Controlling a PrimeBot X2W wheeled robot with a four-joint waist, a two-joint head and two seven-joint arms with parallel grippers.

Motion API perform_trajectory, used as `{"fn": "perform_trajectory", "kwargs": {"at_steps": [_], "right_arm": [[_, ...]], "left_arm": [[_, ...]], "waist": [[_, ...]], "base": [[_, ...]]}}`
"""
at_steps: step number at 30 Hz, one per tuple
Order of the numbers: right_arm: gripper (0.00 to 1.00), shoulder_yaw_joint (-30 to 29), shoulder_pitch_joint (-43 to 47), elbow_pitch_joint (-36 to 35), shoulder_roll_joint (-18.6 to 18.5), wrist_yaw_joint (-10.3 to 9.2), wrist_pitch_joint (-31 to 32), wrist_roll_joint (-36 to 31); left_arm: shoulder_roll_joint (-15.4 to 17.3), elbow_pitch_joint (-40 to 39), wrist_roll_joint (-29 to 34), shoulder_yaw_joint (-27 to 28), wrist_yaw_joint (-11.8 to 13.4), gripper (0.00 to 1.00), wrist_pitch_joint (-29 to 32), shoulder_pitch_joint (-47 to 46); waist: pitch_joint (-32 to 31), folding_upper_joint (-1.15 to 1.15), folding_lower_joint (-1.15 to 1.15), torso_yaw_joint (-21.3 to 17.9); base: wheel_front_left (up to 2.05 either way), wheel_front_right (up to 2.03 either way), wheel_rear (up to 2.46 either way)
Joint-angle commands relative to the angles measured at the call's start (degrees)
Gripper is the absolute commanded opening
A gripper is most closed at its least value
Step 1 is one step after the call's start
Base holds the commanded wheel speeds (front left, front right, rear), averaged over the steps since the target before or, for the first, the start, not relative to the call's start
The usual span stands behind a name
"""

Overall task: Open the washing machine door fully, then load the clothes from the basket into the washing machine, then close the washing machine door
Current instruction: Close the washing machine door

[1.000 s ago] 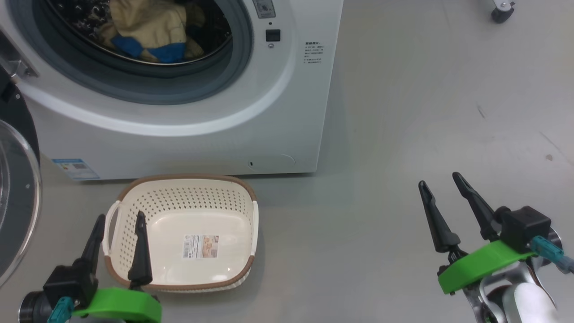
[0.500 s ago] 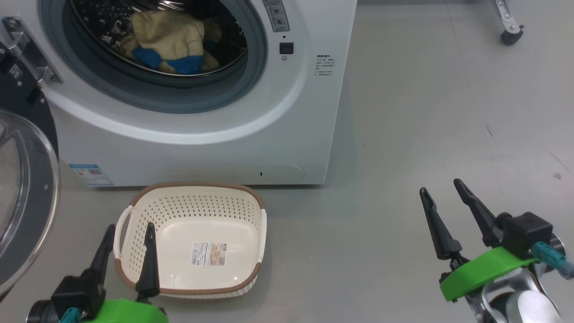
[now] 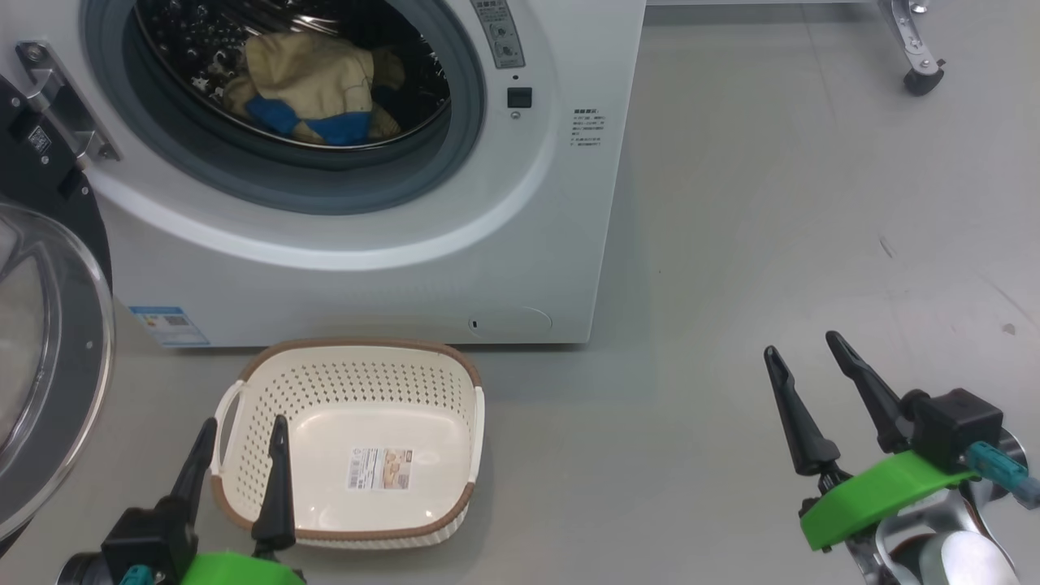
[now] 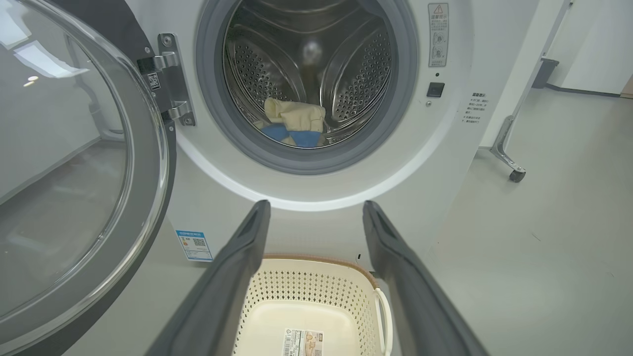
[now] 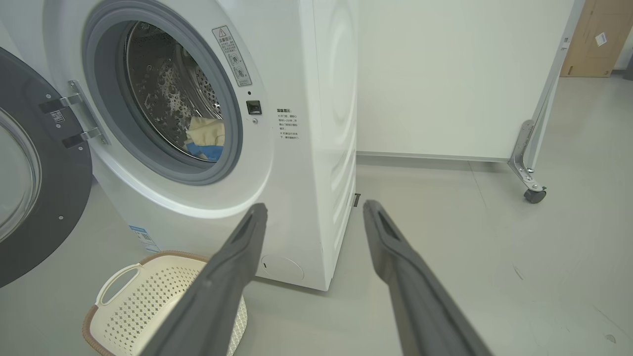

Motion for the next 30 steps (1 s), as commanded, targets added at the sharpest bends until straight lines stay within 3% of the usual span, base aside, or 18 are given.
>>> {"fn": "perform_trajectory", "kwargs": {"at_steps": [1,13,30], "right_arm": [[1.00,0.82,-0.74,-2.32,-0.32,-0.16,0.19,-0.18],[1.00,0.82,-0.23,-2.53,-0.32,-0.16,0.73,-0.24],[1.00,0.69,0.23,-2.56,-0.32,-0.16,1.03,-0.11]], "left_arm": [[1.48,-1.56,0.56,2.24,10.43,1.00,-0.32,-1.64],[1.30,-1.03,0.50,1.43,10.56,1.00,-0.03,-1.70],[1.79,-1.29,0.20,0.71,10.15,1.00,0.49,-1.54]], "waist": [[-0.20,0.00,0.00,0.08],[-1.28,0.00,0.00,0.34],[-2.28,0.00,0.00,1.11]], "base": [[0.00,0.00,0.00],[-0.33,0.33,0.00],[-1.63,1.62,0.01]]}}
